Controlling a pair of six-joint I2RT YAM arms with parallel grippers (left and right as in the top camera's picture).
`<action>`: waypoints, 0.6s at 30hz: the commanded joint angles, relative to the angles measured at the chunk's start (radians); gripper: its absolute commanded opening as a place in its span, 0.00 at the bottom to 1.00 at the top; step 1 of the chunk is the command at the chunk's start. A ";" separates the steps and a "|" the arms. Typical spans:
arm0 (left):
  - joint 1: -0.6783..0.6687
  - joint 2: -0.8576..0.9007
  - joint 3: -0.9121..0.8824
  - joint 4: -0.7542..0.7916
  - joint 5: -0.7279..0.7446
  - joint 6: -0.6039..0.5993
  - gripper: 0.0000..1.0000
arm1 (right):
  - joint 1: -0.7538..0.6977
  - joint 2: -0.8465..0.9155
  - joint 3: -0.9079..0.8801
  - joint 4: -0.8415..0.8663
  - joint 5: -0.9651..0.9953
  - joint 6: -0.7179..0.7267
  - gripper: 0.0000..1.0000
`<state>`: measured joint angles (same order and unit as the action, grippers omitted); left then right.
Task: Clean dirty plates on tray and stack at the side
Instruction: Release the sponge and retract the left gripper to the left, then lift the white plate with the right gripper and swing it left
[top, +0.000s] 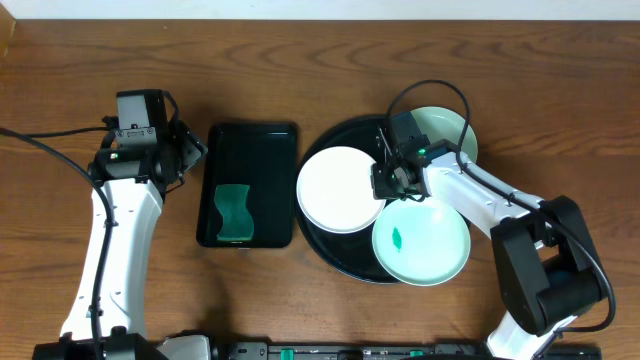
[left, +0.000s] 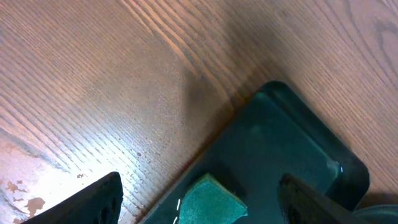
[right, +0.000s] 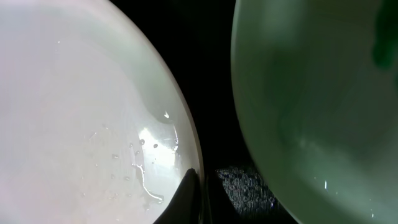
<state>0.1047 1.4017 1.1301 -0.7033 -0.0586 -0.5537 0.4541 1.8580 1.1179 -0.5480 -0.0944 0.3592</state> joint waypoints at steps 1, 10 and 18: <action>0.003 -0.004 0.006 -0.002 -0.002 -0.009 0.80 | -0.002 -0.030 0.022 -0.047 -0.032 -0.005 0.01; 0.003 -0.004 0.006 -0.002 -0.002 -0.009 0.80 | -0.028 -0.194 0.038 -0.116 -0.079 0.008 0.01; 0.003 -0.004 0.006 -0.002 -0.002 -0.009 0.80 | -0.028 -0.293 0.057 -0.167 -0.079 0.041 0.01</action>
<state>0.1047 1.4017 1.1301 -0.7033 -0.0582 -0.5537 0.4286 1.5959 1.1442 -0.7013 -0.1616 0.3634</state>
